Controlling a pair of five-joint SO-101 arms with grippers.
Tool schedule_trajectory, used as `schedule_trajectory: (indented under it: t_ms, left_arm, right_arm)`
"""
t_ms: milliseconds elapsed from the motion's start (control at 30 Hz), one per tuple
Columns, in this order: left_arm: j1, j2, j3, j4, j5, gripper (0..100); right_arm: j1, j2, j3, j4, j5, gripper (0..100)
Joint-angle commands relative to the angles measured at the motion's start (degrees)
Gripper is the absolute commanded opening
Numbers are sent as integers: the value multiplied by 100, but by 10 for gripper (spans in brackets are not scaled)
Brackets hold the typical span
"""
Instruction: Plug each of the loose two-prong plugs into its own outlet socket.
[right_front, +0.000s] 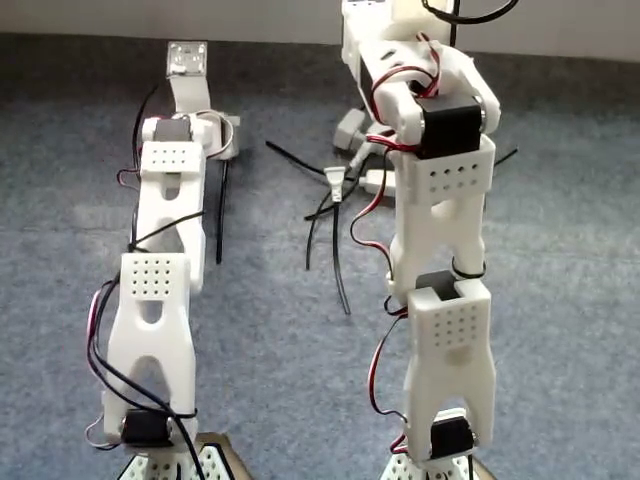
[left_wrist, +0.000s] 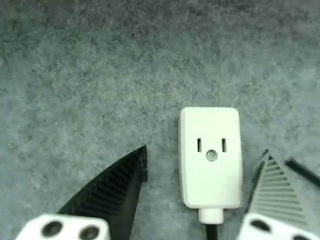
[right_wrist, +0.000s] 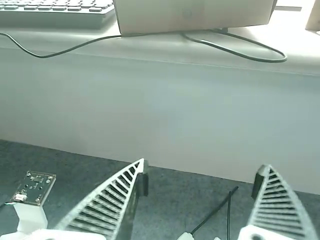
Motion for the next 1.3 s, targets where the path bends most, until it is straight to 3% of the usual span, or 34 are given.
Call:
schedule_trajectory:
  t_ms: [0,233,467,633,900,1067,1267]
  left_arm:
    - [-22,321,-593,-97,-413,337]
    - [-13,840,-1235,-44,-431,303]
    - [-13,848,-2070,1090,-440,0]
    - [48,251,-2141,1864,-440,13]
    - [681,-1560,-2088,4018,-431,6]
    - [725,-2615,-892,4018,-431,6]
    - [1138,-4716,2105,4000,-431,6]
  right_arm:
    - [31,-321,-215,22,-18,327]
    - [31,-330,-215,31,-18,327]
    - [31,-338,-215,31,-18,327]
    - [31,-338,-215,31,-18,327]
    - [136,-356,-224,40,-18,327]
    - [400,-365,-681,312,-26,327]
    - [796,-620,-699,681,-44,327]
